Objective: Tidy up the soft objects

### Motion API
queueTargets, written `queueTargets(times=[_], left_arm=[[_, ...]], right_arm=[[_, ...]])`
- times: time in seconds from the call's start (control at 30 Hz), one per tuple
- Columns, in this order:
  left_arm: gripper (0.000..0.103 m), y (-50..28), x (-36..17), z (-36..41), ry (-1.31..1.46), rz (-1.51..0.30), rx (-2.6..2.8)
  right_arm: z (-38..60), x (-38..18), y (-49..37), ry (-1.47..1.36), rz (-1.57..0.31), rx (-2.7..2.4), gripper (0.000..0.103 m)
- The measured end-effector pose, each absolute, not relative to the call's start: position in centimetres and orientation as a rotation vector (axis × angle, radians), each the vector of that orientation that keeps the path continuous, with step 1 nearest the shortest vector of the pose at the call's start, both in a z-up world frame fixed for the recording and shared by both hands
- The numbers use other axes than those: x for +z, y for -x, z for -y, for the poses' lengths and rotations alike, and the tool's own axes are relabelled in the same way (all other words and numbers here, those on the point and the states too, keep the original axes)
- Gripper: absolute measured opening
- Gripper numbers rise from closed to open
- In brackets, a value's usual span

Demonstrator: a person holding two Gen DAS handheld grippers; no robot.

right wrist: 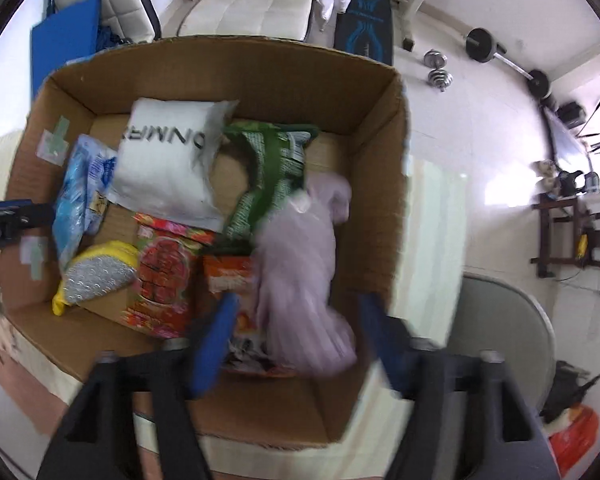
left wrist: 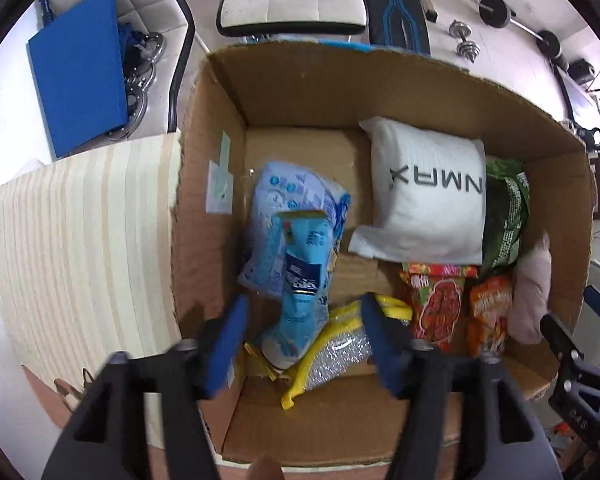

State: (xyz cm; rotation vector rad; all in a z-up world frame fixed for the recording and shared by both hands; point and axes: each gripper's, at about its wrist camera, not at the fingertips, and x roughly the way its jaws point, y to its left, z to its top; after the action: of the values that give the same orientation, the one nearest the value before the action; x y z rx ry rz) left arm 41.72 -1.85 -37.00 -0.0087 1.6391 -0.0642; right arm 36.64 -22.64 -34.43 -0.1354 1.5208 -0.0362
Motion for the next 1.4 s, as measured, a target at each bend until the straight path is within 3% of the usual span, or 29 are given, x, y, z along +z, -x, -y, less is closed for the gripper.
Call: queueTargets(times=[0.1, 0.2, 0.23, 0.33, 0.57, 0.97, 1.4], left_arm=[[0.073, -41.7, -37.0, 1.3, 0.031, -1.623, -0.053], [0.080, -41.5, -36.7, 0.9, 0.064, -1.607, -0.051], [0.090, -41.2, -36.5, 0.8, 0.068, -1.594, -0.050], [0.098, -40.4, -35.8, 1.0, 0.071, -1.561, -0.055], [0.101, -37.0, -33.2, 2.5, 0.006, -1.433, -0.042], [0.101, -33.9, -31.3, 3.2, -0.019, -1.362, -0.016], [0.101, -25.1, -19.4, 4.3, -0.021, -1.130, -0.041]], right_arm=[[22.5, -34.5, -36.7, 0.108, -1.519, -0.021, 0.084], [22.8, -34.6, -37.1, 0.066, -1.529, -0.006, 0.095], [22.9, -34.7, -36.9, 0.049, -1.531, 0.000, 0.097], [23.0, -34.7, -36.5, 0.010, -1.527, 0.011, 0.103], [22.1, -34.6, -34.4, -0.055, -1.506, 0.021, 0.103], [22.3, -33.4, -32.2, -0.088, -1.485, -0.017, 0.103], [22.5, -21.5, -25.4, -0.124, -1.252, 0.009, 0.103]])
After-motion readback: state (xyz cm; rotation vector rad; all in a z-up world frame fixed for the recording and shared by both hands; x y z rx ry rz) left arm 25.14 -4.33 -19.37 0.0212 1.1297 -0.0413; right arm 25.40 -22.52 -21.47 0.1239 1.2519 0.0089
